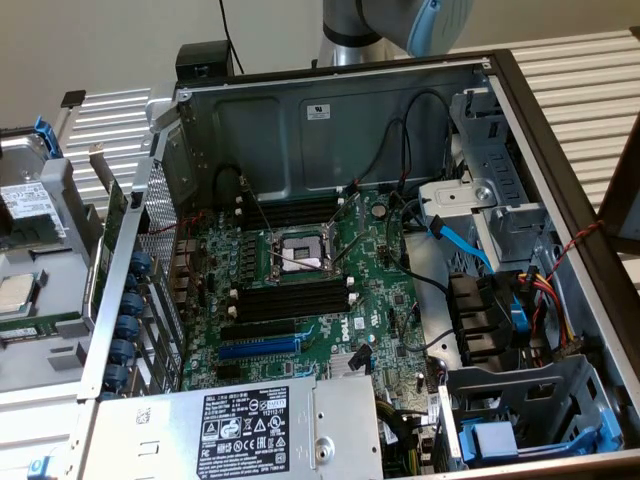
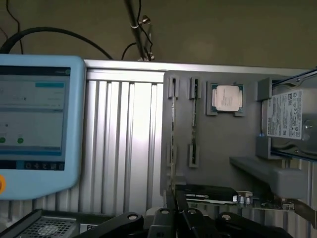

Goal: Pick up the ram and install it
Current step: 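Pick up the ram and move it above insertion slot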

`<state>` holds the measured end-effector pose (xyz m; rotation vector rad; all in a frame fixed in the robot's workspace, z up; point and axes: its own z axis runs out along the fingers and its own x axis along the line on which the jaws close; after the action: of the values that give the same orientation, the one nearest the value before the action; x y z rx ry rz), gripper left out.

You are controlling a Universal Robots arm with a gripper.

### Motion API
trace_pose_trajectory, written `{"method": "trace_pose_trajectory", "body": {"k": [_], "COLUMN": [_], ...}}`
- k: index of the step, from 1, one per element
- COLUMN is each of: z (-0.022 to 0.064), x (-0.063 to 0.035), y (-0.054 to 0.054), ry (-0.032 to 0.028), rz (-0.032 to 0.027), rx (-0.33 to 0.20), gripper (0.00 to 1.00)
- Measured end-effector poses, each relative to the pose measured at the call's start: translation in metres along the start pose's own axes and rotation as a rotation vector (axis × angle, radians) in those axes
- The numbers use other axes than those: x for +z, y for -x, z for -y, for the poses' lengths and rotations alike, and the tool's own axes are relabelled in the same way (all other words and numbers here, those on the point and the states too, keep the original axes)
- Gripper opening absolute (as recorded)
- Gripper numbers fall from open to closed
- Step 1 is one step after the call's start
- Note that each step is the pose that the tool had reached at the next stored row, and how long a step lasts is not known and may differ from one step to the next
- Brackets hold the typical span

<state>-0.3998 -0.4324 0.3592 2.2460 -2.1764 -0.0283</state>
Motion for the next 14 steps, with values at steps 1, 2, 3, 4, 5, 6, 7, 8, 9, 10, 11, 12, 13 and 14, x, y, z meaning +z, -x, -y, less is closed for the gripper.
{"method": "trace_pose_trajectory", "body": {"k": [1,2,3,4,5,6,7,8,9,10,11,12,13,14], "z": [0.0018,0.0039,0.0063,0.0086,0.0108,0.0127,0.0146,0.0166,0.0188,0.0213,0.0242,0.0273,0.0311,0.0351], "x": [-0.0048,-0.0091,-0.0141,-0.0184,-0.0226,-0.0259,-0.0289,-0.0315,-0.0334,-0.0348,-0.0358,-0.0362,-0.0364,-0.0365], "y": [0.0,-0.001,-0.002,-0.002,-0.003,-0.004,-0.004,-0.005,-0.005,-0.006,-0.006,-0.006,-0.006,-0.006], "ry": [-0.0001,0.0001,0.0,0.0,0.0,-0.0001,-0.0002,0.0,-0.0001,-0.0001,0.0,0.0,0.0001,0.0], "rz": [0.0001,0.0001,0.0006,0.001,0.0012,0.0015,0.0018,0.0017,0.0019,0.0019,0.0018,0.0018,0.0018,0.0018], "rx": [0.0,0.0,0.0,-0.001,-0.001,-0.001,-0.002,-0.003,-0.003,-0.004,-0.004,-0.005,-0.005,-0.005], "gripper": [0.13,0.13,0.13,0.13,0.13,0.13,0.13,0.13,0.13,0.13,0.13,0.13,0.13,0.13]}}
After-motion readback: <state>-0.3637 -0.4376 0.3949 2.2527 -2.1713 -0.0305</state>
